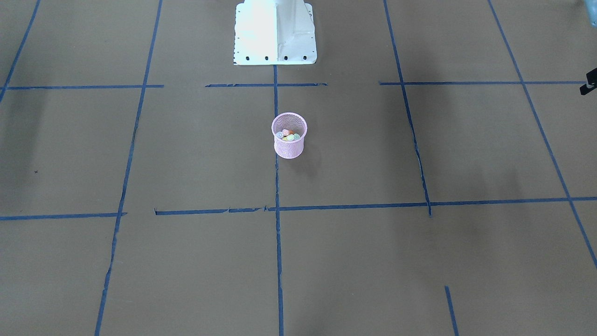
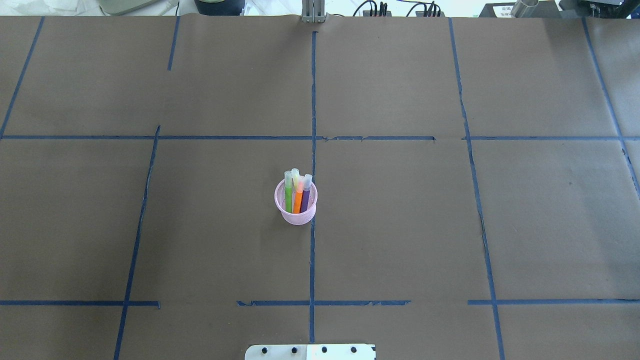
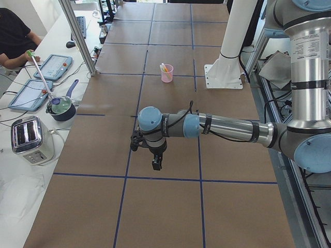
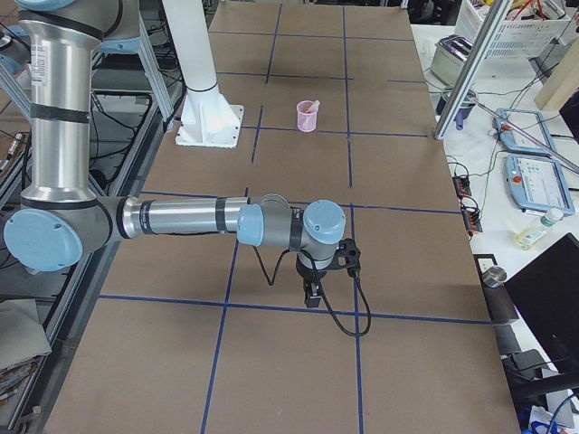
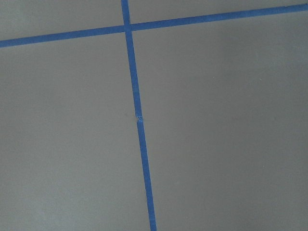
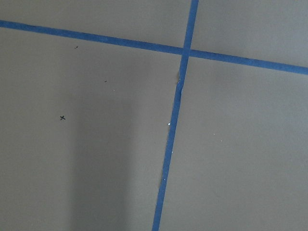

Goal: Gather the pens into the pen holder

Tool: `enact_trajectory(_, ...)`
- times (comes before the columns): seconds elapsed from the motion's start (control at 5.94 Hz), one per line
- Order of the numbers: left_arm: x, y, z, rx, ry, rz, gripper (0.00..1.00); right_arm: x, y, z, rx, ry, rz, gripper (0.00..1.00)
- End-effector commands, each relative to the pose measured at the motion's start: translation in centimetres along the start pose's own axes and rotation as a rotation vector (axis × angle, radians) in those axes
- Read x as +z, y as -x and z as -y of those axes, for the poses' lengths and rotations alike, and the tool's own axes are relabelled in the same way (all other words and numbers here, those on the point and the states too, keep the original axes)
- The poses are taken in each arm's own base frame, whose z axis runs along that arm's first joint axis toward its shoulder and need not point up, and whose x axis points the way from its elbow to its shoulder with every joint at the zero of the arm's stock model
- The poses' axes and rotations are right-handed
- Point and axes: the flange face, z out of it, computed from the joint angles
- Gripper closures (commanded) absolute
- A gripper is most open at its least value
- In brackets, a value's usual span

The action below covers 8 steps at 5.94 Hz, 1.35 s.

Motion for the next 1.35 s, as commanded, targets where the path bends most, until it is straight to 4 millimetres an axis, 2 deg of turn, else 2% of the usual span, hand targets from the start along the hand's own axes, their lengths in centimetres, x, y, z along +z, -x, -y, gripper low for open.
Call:
enact_trajectory(0.0,0.1,0.5,-1.1,-0.012,0.002,-0.001,0.0,0.5,-0.4,-0.8,0.007,0.008,0.002,0.0)
enact_trajectory(0.67,-0.8,-0.1,-0.3,-0.002,-0.017,-0.002,0.0,0.7,-0.4,-1.2,0.007,0.009,0.006,0.0)
enact_trajectory(0.84,-1.6,-1.0,-0.5,0.012,-0.031,-0.001,0.0,0.8,-0.5,-1.2,0.008,0.01,0.008,0.0)
enact_trajectory(1.18,-1.6,-1.0,-1.0,0.012,-0.028,0.001,0.0,0.8,-0.4,-1.2,0.007,0.008,0.009,0.0)
